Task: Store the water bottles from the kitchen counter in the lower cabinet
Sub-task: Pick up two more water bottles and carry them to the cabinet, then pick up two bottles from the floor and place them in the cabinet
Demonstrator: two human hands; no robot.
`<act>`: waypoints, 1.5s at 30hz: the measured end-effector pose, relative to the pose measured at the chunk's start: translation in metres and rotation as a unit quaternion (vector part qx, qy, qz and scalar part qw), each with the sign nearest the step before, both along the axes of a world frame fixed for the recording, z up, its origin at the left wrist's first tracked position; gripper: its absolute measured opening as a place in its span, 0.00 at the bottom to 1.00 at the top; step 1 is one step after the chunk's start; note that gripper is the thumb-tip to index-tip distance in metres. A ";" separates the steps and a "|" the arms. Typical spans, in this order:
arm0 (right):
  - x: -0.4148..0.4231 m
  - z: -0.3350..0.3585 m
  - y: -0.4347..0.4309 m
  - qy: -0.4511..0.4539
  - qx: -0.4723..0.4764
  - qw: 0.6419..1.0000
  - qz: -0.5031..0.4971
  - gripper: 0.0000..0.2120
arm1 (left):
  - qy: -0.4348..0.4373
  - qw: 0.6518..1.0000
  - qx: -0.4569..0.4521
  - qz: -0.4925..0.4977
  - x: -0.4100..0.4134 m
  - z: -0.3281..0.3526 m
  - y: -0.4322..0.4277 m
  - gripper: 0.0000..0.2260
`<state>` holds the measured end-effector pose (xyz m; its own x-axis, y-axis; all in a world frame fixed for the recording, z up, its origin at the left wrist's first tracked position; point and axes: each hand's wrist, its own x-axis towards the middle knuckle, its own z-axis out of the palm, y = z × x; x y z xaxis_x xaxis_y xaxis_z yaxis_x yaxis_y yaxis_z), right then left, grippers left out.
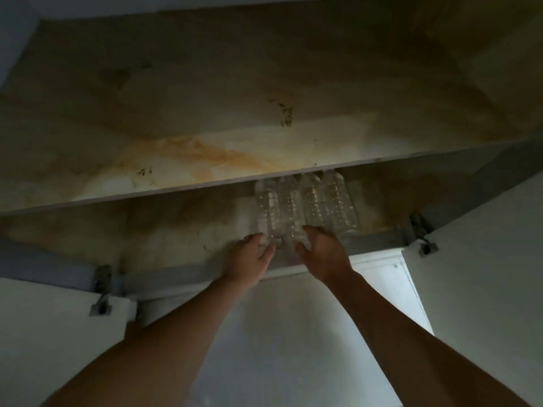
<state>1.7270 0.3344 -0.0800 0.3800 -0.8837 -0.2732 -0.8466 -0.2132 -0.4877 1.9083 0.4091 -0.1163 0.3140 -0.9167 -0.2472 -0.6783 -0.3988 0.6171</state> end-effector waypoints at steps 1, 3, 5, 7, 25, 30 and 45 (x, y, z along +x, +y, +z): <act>-0.007 0.014 0.014 0.011 0.006 1.000 -0.006 0.24 | -0.047 0.999 0.005 -0.024 -0.008 0.021 0.016 0.23; -0.025 0.043 0.044 0.030 0.018 0.999 -0.009 0.24 | -0.126 0.991 -0.002 -0.049 -0.020 0.058 0.051 0.25; -0.048 0.083 0.070 0.047 0.032 0.998 -0.016 0.25 | -0.180 0.981 -0.001 -0.067 -0.028 0.100 0.081 0.24; -0.072 0.128 0.096 0.055 0.053 0.997 -0.033 0.25 | -0.211 0.972 0.016 -0.098 -0.036 0.150 0.108 0.22; -0.180 0.631 0.240 0.044 -0.032 0.998 -0.012 0.26 | -0.283 0.933 -0.037 -0.218 -0.109 0.678 0.209 0.23; -0.182 0.665 0.252 0.031 -0.117 0.993 -0.016 0.26 | -0.291 0.926 -0.099 -0.219 -0.122 0.718 0.215 0.25; -0.257 0.680 0.354 0.096 -0.104 0.903 -0.406 0.30 | -0.233 0.794 -0.152 -0.540 -0.226 0.716 0.135 0.26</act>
